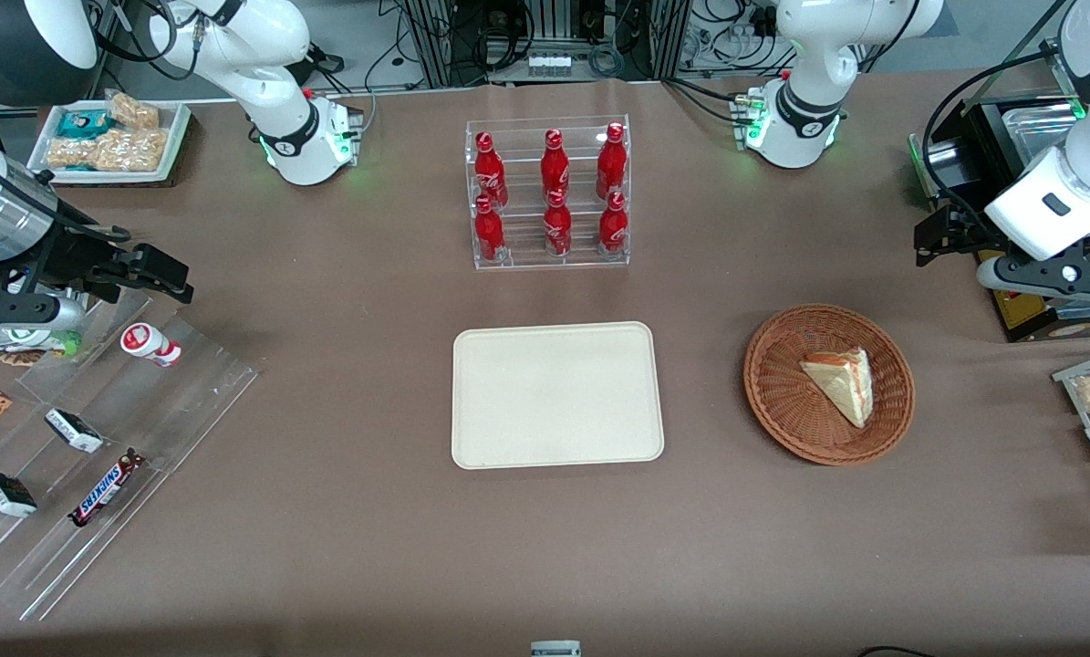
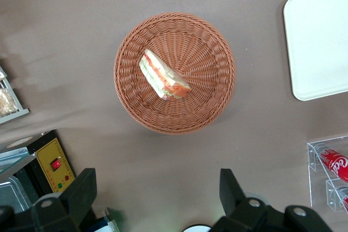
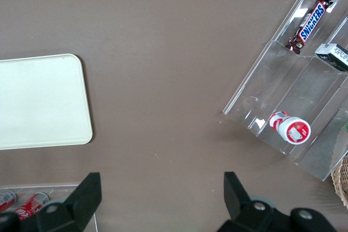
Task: Place sandwich from basket to tray
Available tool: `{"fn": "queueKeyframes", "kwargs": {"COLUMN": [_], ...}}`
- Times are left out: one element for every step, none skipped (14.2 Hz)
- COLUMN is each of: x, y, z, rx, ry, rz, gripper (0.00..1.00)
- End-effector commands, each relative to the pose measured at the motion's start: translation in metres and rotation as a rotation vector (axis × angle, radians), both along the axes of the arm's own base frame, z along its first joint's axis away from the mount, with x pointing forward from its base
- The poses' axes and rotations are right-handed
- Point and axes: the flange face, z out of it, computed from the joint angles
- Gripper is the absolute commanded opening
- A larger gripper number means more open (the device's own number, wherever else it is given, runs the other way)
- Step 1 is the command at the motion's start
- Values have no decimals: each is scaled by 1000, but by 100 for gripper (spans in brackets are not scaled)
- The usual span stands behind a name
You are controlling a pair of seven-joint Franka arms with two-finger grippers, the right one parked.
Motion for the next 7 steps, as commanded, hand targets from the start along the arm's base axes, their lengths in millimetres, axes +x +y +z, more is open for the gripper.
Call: {"fn": "queueKeyframes", "kwargs": {"x": [0,0,0,-1,-2,-3,-2], "y": [-3,-2,-1,0,0,0,1], "z": [2,1,1,1,-1,-4,-7], "rx": [-13,-13,-13,-12,-10,-3,0], "ry": [14,15,17,26,41,48,54], "rz": [-10,-8,-7,-5,-6,-6,-6], "gripper": [100,100,100,100,100,100,100]}}
